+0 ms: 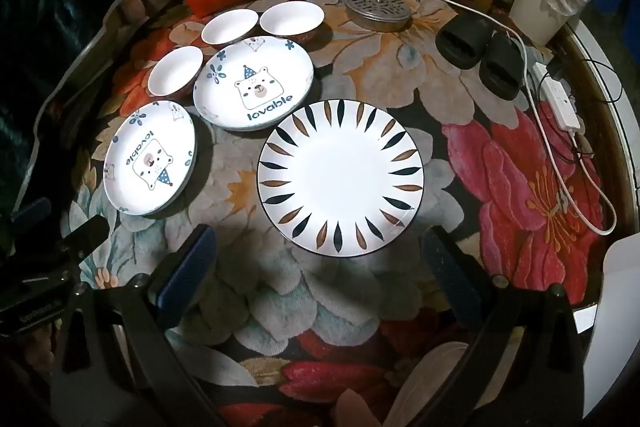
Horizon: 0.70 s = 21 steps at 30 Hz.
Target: Organize plates and bowls
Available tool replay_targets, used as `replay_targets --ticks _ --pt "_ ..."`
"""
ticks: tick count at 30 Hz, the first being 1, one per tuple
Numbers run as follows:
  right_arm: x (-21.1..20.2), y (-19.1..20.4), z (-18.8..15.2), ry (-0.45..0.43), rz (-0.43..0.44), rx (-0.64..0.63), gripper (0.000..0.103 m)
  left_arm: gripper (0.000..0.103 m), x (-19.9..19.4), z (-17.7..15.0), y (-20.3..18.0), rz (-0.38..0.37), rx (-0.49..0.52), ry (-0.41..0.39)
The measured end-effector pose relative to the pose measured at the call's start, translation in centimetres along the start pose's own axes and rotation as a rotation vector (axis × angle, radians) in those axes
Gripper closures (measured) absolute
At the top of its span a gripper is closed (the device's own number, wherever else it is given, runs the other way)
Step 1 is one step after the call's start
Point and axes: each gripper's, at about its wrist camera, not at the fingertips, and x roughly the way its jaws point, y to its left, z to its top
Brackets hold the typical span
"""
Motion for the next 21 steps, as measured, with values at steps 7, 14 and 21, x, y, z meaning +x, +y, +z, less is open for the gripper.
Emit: replay_targets --ticks 7,14,21 --pt "-0.05 0.05 0.03 -0.005 0.002 0.0 0.0 0.001 0.0 0.02 -0.07 -0.001 -0.001 -0.004" --pt "-0.02 0.1 0.07 -0.006 0.002 0.002 0.0 0.001 -0.1 0.11 -0.29 -0.004 0.0 -0.009" --pt "-0.11 0.09 0.07 -0.008 0.002 0.002 0.0 0.001 -0.31 0.31 -0.3 -0.005 -0.003 -0.011"
